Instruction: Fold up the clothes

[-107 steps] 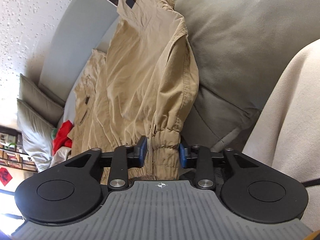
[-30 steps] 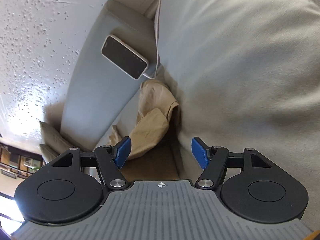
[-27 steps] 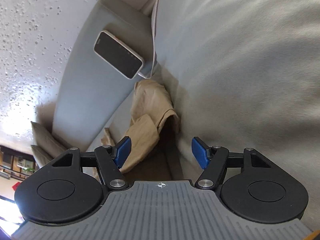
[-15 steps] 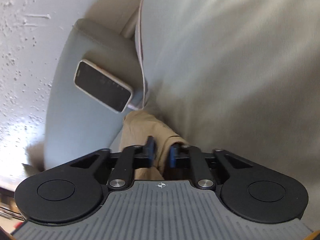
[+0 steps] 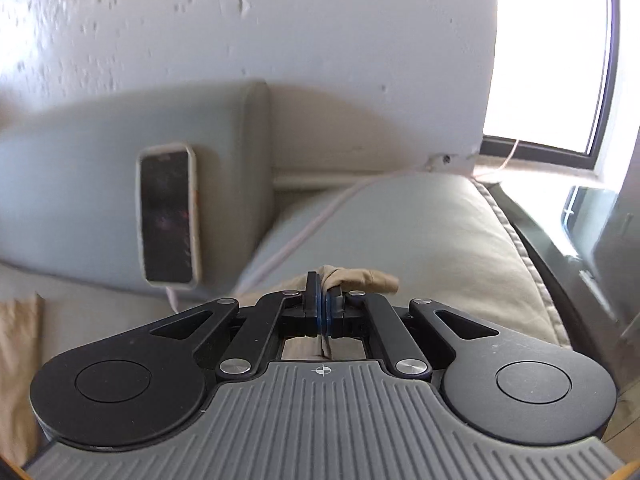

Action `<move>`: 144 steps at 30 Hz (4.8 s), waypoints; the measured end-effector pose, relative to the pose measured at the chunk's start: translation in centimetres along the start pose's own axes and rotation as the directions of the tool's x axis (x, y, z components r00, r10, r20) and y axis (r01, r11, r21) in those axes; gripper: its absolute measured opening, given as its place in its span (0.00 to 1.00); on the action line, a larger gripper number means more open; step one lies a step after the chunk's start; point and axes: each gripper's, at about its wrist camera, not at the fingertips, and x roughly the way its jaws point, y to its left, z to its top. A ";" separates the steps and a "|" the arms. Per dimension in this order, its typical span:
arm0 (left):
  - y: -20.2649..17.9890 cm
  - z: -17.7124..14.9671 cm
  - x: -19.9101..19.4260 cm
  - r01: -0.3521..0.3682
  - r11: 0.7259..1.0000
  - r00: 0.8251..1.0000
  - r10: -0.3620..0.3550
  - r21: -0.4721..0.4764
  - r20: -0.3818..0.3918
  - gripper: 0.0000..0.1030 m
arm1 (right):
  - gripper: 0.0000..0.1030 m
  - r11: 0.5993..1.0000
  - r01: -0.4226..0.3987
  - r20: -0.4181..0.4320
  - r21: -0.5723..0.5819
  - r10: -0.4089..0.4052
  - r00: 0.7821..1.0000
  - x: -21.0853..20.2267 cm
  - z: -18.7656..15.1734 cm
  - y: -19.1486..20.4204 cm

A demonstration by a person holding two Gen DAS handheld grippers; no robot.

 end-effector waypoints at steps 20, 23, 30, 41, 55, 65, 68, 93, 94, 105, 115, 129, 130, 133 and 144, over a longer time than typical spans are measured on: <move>-1.0 -3.0 -10.3 0.000 0.990 0.997 0.012 -0.141 0.082 0.47 | 0.48 0.788 -0.238 -0.051 0.568 0.322 0.945 -7.4 -3.5 -12.8; 0.5 -2.8 -9.3 -0.006 0.977 0.998 0.019 -0.211 0.061 0.50 | 0.48 0.776 -0.224 -0.056 0.590 0.316 0.947 -4.6 -3.8 -12.9; 2.4 -4.2 -3.8 0.055 0.956 0.997 -0.066 -0.287 -0.028 0.31 | 0.31 0.819 -0.170 -0.082 0.548 0.255 0.964 1.6 -3.3 -10.2; 2.1 -3.8 -3.4 0.053 0.962 0.995 -0.074 -0.270 -0.066 0.31 | 0.42 0.994 0.111 -0.050 0.022 -0.110 0.993 0.3 -2.7 -3.0; -4.5 -8.4 -19.6 -0.037 0.999 0.996 0.036 0.010 0.084 0.55 | 0.63 0.910 -0.073 0.140 0.409 0.016 0.990 -24.9 -5.4 -11.2; -4.6 -16.5 -21.3 -0.171 0.983 0.981 0.163 0.072 0.106 0.67 | 0.81 0.800 -0.297 0.075 0.521 0.303 0.950 -34.3 -14.4 -8.6; -5.2 -18.4 -19.5 -0.195 0.978 0.976 0.185 0.077 0.115 0.67 | 0.81 0.774 -0.256 -0.005 0.579 0.318 0.948 -32.0 -18.8 -8.0; -4.3 -14.0 -8.4 -0.286 0.955 0.958 0.286 0.074 0.014 0.06 | 0.03 0.913 -0.135 -0.218 0.385 0.232 0.948 -18.6 -21.5 -4.1; -4.0 -14.0 -8.1 -0.277 0.959 0.961 0.277 0.065 0.003 0.10 | 0.03 0.912 -0.123 -0.230 0.390 0.226 0.946 -18.3 -21.7 -4.3; -4.1 -18.1 -20.5 -0.322 0.946 0.934 0.314 0.020 0.168 0.76 | 0.52 0.860 -0.172 -0.192 0.481 0.295 0.936 -26.7 -21.7 -3.9; 6.5 -21.9 -30.3 -0.465 0.754 0.770 0.603 -0.464 0.210 0.45 | 0.24 0.848 -0.374 -0.124 0.377 0.446 0.886 -30.7 -23.6 5.7; 10.3 -19.4 -23.4 -0.588 0.757 0.782 0.622 -0.286 0.041 0.24 | 0.09 0.921 -0.383 -0.259 0.067 0.387 0.885 -24.2 -26.8 18.1; 9.9 -19.4 -24.0 -0.599 0.747 0.774 0.633 -0.288 0.034 0.24 | 0.09 0.921 -0.385 -0.272 0.066 0.388 0.881 -24.7 -26.8 17.6; 8.6 -19.4 -26.4 -0.609 0.725 0.758 0.652 -0.322 0.033 0.24 | 0.15 0.916 -0.395 -0.299 0.074 0.398 0.867 -26.6 -26.5 16.1; 6.7 -21.6 -25.4 -0.601 0.736 0.768 0.640 -0.311 0.030 0.28 | 0.36 0.880 -0.443 -0.248 0.171 0.474 0.845 -30.3 -28.1 14.3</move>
